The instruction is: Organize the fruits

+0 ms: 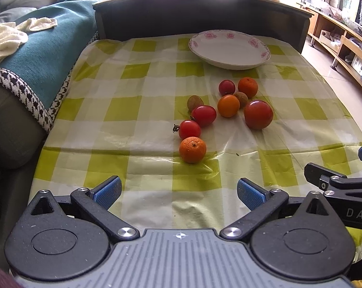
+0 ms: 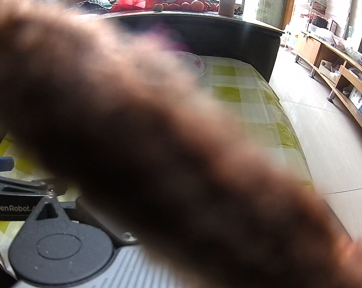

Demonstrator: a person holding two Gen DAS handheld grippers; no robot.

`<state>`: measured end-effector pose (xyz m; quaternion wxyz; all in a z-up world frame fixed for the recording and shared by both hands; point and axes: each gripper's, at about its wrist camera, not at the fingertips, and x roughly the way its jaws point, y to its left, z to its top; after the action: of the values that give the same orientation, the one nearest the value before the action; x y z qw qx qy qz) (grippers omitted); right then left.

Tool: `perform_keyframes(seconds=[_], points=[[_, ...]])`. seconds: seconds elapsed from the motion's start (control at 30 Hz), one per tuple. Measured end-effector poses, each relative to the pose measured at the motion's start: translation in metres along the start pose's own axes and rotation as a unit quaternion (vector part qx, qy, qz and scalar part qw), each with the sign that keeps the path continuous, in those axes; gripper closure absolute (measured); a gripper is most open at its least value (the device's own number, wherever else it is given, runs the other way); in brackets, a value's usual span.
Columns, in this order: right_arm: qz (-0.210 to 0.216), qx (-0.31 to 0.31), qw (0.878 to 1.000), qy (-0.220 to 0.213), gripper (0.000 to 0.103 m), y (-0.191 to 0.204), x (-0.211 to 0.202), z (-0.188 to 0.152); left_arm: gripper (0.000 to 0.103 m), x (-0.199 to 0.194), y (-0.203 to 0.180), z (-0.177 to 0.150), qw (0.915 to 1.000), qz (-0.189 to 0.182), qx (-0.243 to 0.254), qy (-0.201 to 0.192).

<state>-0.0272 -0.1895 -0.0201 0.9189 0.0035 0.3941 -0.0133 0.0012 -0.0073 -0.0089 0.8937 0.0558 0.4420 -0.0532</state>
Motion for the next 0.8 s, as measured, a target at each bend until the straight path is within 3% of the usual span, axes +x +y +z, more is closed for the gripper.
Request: perform_keyframes(seconds=[0.8], points=[[-0.001, -0.002, 1.000, -0.001, 0.000, 0.0011, 0.0010, 0.0000, 0.002, 0.0005, -0.0003, 0.0008, 1.0000, 0.002, 0.003, -0.001]])
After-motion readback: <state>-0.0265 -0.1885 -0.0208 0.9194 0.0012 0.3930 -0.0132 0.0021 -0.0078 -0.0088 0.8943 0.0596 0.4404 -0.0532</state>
